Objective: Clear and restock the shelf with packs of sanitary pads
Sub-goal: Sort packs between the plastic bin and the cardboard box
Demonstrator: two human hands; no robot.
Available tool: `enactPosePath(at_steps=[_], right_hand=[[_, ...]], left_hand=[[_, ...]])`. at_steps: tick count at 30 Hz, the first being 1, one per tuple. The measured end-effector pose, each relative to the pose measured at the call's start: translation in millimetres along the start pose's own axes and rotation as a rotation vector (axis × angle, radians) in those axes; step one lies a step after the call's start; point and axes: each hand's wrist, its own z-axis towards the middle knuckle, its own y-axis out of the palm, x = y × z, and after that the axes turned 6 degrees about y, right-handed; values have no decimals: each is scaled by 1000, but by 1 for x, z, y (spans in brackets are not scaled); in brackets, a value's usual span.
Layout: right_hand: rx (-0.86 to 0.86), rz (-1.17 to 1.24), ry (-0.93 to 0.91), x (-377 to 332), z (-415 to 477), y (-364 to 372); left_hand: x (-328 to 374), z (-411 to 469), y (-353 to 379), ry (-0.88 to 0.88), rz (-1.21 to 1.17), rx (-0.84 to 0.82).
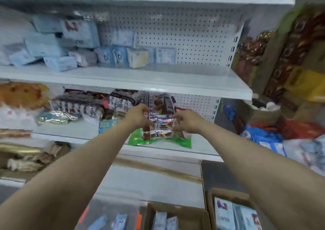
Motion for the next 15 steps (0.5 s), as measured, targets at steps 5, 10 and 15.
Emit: enactPosePath(at_steps=[5, 10, 15], right_hand=[[185, -21, -77, -32, -26, -93], [301, -55, -124, -53, -34, -148], [353, -46, -136, -62, -21, -166]], left_hand=[[63, 1, -67, 73, 223, 159], [92, 6, -110, 109, 356, 257], [93, 26, -131, 109, 327, 294]])
